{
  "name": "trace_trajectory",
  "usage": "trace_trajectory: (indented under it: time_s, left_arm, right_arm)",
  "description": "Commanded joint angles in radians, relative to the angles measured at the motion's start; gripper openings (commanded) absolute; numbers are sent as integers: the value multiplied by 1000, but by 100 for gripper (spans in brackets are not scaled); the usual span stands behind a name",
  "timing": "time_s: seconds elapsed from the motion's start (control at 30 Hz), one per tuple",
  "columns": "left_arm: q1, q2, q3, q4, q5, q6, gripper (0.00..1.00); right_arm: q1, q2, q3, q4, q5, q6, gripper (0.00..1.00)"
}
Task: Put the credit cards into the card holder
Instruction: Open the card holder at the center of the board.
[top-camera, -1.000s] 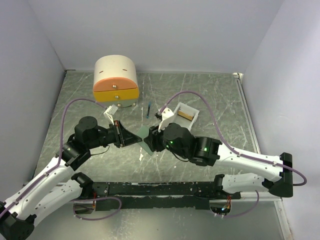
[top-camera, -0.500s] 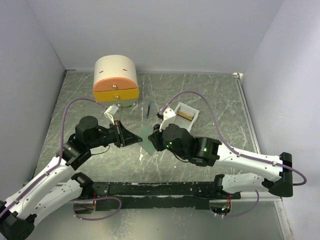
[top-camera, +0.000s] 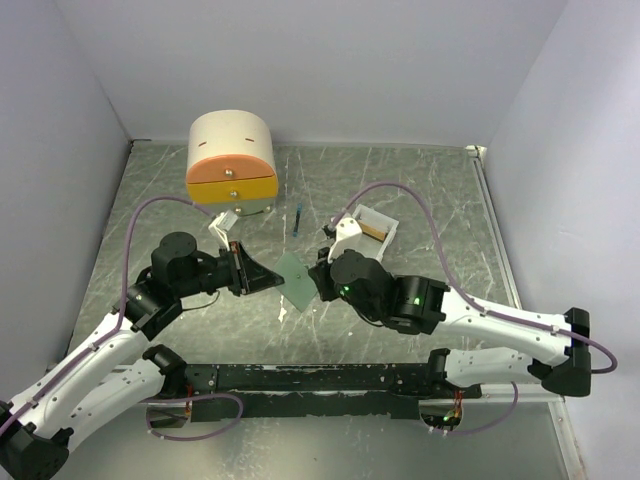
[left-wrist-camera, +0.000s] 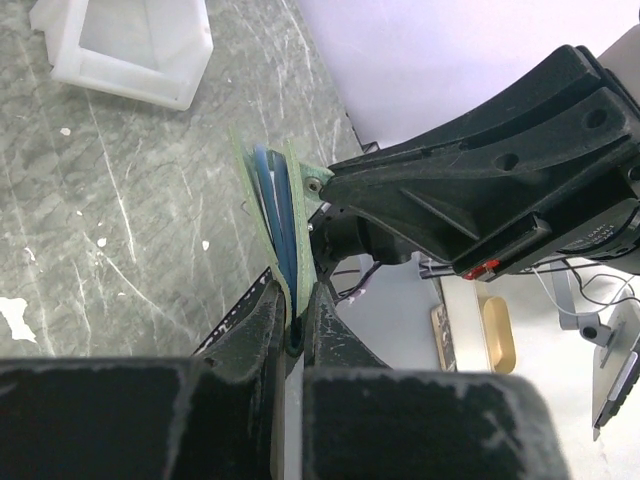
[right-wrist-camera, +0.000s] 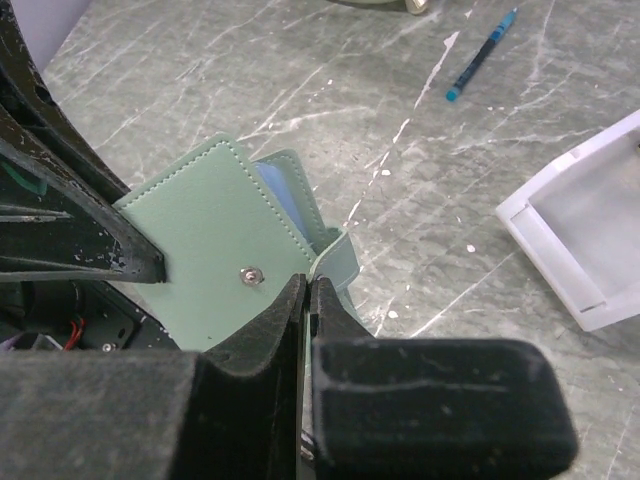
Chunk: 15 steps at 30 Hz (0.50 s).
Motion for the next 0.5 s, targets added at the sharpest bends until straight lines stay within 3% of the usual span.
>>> trace_trajectory:
  time_s: [0.0, 0.2, 0.37, 0.47]
  left_arm:
    - [-2, 7, 35, -11, -8, 35, 7]
    - [-2, 90, -7, -17, -29, 42, 15]
    - [-2, 203, -98, 98, 4, 27, 19]
    - [-2, 283, -112, 86, -33, 49, 32]
  right_arm:
    - [-4, -27, -51, -6, 13, 12, 0]
    - [-3, -54, -132, 66, -45, 58, 0]
    - [-3, -75, -261, 147, -75, 146, 0]
    - [-4, -65, -319, 170, -70, 184, 0]
